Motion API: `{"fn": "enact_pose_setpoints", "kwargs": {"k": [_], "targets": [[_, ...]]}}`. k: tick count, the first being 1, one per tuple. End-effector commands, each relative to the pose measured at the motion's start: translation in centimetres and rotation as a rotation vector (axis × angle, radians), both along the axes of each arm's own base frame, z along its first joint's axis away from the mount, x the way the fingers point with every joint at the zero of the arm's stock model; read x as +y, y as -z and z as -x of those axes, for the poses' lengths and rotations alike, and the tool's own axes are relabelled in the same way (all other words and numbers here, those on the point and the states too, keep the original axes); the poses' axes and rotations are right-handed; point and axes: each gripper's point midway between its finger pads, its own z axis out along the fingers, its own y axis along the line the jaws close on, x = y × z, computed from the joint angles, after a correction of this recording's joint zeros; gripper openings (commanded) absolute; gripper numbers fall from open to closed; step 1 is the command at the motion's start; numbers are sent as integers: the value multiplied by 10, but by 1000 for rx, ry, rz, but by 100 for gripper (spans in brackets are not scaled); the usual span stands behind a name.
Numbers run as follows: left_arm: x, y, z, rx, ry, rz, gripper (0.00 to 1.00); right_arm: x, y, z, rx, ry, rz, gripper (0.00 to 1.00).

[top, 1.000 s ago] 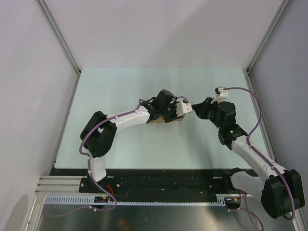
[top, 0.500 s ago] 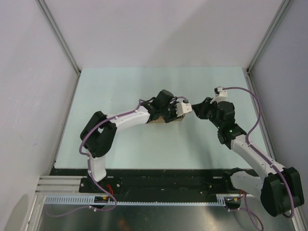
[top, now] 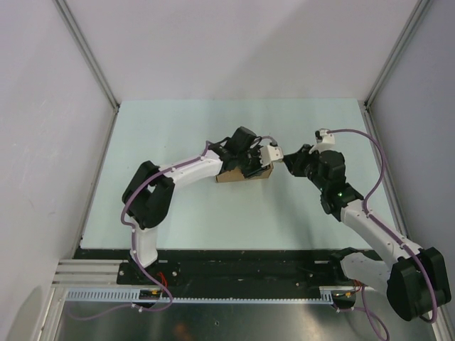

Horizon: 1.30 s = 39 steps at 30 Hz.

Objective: Unpack the express box

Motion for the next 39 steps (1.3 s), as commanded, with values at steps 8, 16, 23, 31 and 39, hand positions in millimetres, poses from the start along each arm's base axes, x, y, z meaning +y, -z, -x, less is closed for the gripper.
{"fn": "enact_pose_setpoints", "kwargs": {"k": [8, 16, 23, 31, 39], "targets": [[11, 43, 34, 225, 10, -75, 27, 7, 14, 4, 24, -10, 47, 0], [10, 47, 32, 241, 6, -74, 25, 3, 26, 17, 57, -28, 74, 0], [13, 48, 30, 247, -1, -78, 25, 2, 36, 33, 98, -70, 76, 0], [17, 48, 27, 225, -6, -93, 25, -10, 23, 37, 66, -45, 46, 0], [23, 45, 26, 181, -14, -117, 26, -23, -19, 17, -53, 42, -37, 0]]}}
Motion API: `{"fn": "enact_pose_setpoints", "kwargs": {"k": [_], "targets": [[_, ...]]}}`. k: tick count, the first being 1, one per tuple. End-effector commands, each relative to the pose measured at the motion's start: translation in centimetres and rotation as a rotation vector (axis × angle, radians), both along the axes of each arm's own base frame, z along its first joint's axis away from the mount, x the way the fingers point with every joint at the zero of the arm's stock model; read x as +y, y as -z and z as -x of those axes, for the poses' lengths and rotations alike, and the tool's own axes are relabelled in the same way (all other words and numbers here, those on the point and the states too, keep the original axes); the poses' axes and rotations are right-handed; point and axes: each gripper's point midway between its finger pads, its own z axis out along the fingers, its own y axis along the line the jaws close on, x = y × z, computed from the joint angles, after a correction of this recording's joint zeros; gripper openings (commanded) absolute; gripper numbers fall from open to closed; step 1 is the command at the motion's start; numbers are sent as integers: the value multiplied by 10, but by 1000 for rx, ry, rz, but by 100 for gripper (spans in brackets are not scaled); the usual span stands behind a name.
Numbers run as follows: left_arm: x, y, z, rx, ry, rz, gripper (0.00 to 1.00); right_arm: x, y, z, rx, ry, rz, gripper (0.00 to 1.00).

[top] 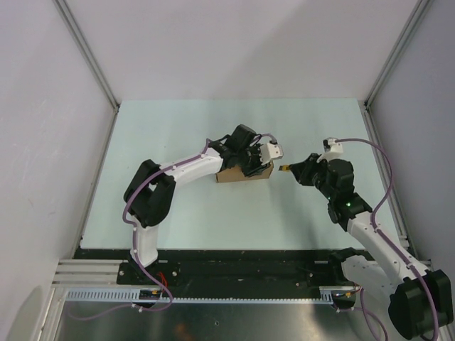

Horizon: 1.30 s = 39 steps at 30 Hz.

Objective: Unpack the express box

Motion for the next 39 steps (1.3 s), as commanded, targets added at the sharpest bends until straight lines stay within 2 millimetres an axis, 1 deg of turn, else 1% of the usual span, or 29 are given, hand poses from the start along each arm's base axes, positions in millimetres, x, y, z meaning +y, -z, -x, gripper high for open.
{"fn": "enact_pose_setpoints", "kwargs": {"k": [1, 5, 8, 9, 13, 23, 30, 39], "targets": [[24, 46, 30, 137, -11, -134, 26, -2, -39, -14, -108, 35, -59, 0], [22, 47, 31, 136, -8, -137, 26, 2, -53, -27, -146, 34, -71, 0], [21, 49, 32, 135, -5, -143, 26, 7, -55, -35, -150, 19, -76, 0], [21, 49, 32, 136, -5, -141, 26, 8, -52, -37, -144, 18, -76, 0], [21, 50, 33, 139, -6, -143, 26, 9, -57, -41, -159, 18, -86, 0], [22, 54, 35, 147, -5, -151, 26, 15, -54, -43, -149, 2, -95, 0], [21, 55, 36, 150, -6, -152, 26, 18, -46, -44, -132, -2, -79, 0], [23, 59, 37, 155, -7, -162, 26, 20, -52, -44, -154, -6, -93, 0]]}}
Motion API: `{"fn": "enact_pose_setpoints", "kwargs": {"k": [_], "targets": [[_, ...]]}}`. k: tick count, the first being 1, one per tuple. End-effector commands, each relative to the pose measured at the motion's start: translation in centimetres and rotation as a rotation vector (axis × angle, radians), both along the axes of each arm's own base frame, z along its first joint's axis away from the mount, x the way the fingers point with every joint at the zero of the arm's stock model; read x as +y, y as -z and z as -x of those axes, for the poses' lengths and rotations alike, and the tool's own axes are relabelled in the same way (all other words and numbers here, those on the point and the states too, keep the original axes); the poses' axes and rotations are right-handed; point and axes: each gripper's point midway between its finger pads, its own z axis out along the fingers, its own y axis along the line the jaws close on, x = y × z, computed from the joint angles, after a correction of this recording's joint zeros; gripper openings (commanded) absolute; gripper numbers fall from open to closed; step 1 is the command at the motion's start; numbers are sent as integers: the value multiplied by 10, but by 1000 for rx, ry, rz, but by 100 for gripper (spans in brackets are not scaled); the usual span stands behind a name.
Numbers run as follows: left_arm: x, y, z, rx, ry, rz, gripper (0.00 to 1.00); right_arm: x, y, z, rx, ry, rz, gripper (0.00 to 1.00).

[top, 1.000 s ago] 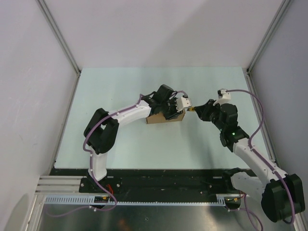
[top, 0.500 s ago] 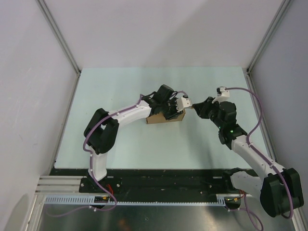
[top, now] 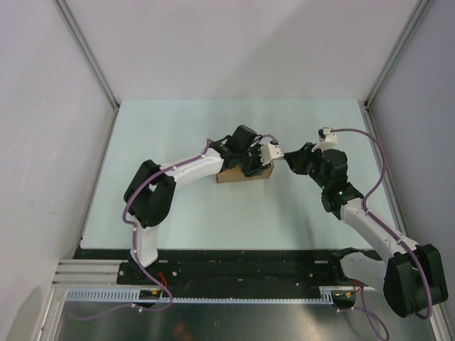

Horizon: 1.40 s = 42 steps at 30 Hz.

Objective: Unpack the express box

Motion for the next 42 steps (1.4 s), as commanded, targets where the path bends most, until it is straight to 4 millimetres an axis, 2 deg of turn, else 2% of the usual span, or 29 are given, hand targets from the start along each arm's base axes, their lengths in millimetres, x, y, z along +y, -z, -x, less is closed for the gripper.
{"fn": "enact_pose_setpoints", "kwargs": {"k": [1, 7, 13, 24, 30, 35, 42], "targets": [[24, 58, 36, 162, -4, -152, 26, 6, -36, -7, -96, -7, -43, 0], [24, 59, 36, 164, -2, -154, 26, 9, -28, -7, -79, -12, -23, 0], [25, 61, 37, 165, -3, -156, 26, 5, -24, -10, -74, 14, 4, 0], [26, 63, 38, 170, -1, -161, 25, 0, -32, -10, -100, 33, 2, 0], [25, 63, 38, 170, -1, -161, 25, 4, -29, -9, -94, 13, 2, 0], [26, 64, 38, 173, -2, -162, 25, 6, -20, -10, -69, 2, 17, 0], [26, 66, 38, 181, -4, -160, 24, 7, 7, -6, -9, -27, 89, 0]]}}
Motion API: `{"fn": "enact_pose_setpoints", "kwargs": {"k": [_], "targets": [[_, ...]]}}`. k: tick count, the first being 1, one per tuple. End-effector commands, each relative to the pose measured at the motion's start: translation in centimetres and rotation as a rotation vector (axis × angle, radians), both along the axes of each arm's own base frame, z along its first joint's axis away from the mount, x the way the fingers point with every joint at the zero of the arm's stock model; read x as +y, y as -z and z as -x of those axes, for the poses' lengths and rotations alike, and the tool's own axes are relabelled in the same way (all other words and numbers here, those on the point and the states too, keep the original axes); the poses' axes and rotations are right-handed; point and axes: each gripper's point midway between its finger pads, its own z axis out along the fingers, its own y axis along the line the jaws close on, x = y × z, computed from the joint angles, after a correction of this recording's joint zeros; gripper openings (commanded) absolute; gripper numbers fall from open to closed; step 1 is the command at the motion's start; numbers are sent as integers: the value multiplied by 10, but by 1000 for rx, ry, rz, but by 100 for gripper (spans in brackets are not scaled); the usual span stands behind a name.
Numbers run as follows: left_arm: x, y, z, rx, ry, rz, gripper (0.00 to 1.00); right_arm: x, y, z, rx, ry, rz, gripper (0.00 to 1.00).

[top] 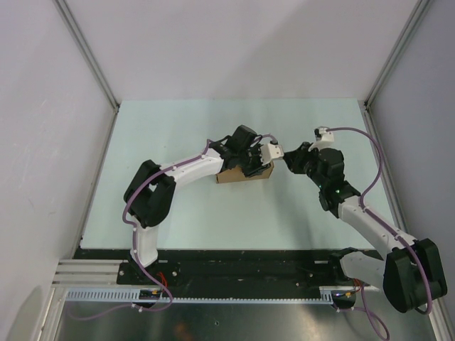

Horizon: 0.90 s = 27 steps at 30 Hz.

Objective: Unpack the express box

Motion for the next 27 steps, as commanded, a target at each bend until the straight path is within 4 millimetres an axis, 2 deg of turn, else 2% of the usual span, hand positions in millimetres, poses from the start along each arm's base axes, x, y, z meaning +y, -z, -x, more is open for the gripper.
{"fn": "enact_pose_setpoints", "kwargs": {"k": [1, 9, 14, 24, 27], "targets": [[26, 65, 39, 186, -3, -161, 24, 4, 5, -1, -2, -33, 61, 0], [25, 66, 35, 229, -14, -129, 19, 8, 25, 23, 56, -90, 71, 0], [27, 67, 31, 276, -35, -101, 17, 3, 41, 38, 95, -95, 87, 0], [32, 74, 31, 327, -43, -85, 14, 3, 55, 45, 118, -99, 91, 0], [34, 75, 30, 316, -46, -94, 15, 3, 50, 44, 101, -94, 83, 0]]}}
